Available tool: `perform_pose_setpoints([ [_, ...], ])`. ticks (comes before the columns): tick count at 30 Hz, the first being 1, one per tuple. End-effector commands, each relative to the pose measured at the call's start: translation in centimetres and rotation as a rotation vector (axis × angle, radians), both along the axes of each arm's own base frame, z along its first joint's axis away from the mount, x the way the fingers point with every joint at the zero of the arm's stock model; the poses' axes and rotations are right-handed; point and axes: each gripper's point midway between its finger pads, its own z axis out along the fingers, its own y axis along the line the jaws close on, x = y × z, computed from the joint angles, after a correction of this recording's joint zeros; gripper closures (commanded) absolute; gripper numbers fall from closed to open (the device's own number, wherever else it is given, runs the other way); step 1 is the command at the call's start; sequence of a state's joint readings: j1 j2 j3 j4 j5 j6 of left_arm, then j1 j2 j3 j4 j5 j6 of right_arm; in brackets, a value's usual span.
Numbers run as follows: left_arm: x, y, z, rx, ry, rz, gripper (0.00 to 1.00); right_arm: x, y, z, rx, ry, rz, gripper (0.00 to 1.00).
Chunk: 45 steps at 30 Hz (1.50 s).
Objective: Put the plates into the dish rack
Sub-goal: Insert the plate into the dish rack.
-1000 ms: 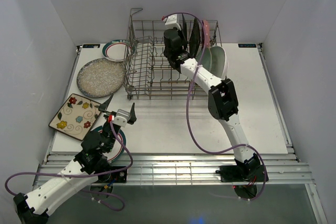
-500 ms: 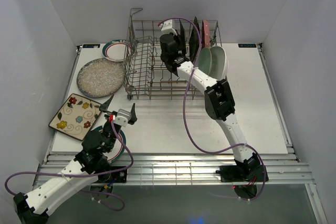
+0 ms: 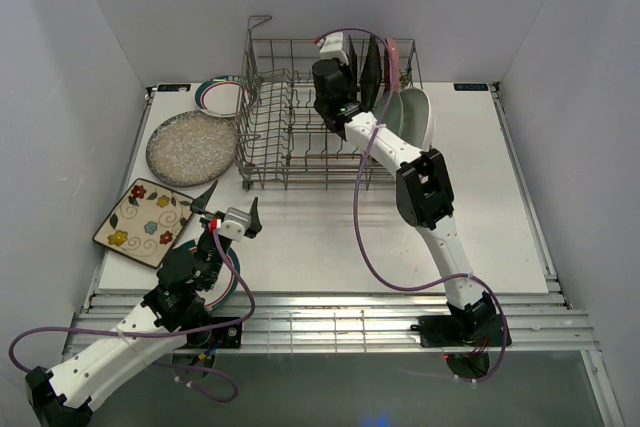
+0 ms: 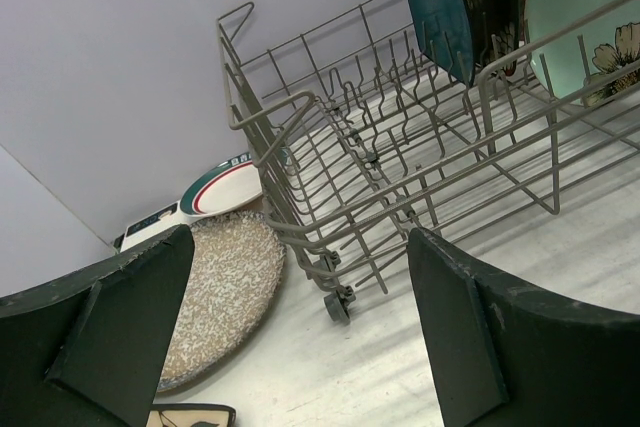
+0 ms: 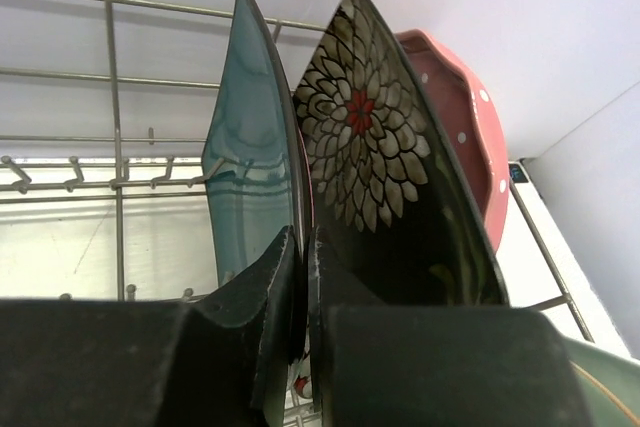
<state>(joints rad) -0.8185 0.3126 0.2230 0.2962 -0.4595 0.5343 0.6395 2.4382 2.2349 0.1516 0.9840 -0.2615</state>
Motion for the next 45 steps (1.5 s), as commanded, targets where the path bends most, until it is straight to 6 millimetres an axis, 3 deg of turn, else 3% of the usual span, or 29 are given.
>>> perform_pose_setpoints([
  [1,-0.1,-0.2,0.0,-0.007,0.003,-0.011,0.02,-0.3,-1.3,3.7,0.141,-0.061,-0.004,0.91],
  [6,-0.1,-0.2,0.1,-0.009,0.002,-0.008,0.02,-0.3,-1.7,3.6,0.166,-0.051,-0.003,0.86],
  [12,0.0,-0.2,0.0,-0.003,0.008,-0.008,0.02,-0.5,-1.7,3.8,0.183,-0.048,0.005,0.71],
  [15,0.0,-0.2,0.0,-0.002,0.009,-0.007,0.02,-0.6,-1.8,4.3,0.188,-0.053,0.007,0.63],
  [26,0.1,-0.3,-0.2,0.003,0.015,-0.004,0.02,-1.7,-1.8,7.5,0.212,-0.088,0.032,0.56],
  [33,0.2,-0.2,-0.2,0.003,0.018,0.0,0.02,-4.2,-1.0,10.3,0.224,-0.112,0.072,0.48],
  [45,0.3,-0.2,-0.4,0.013,0.023,0.011,0.02,-9.1,1.9,12.1,0.29,-0.075,0.203,0.32],
])
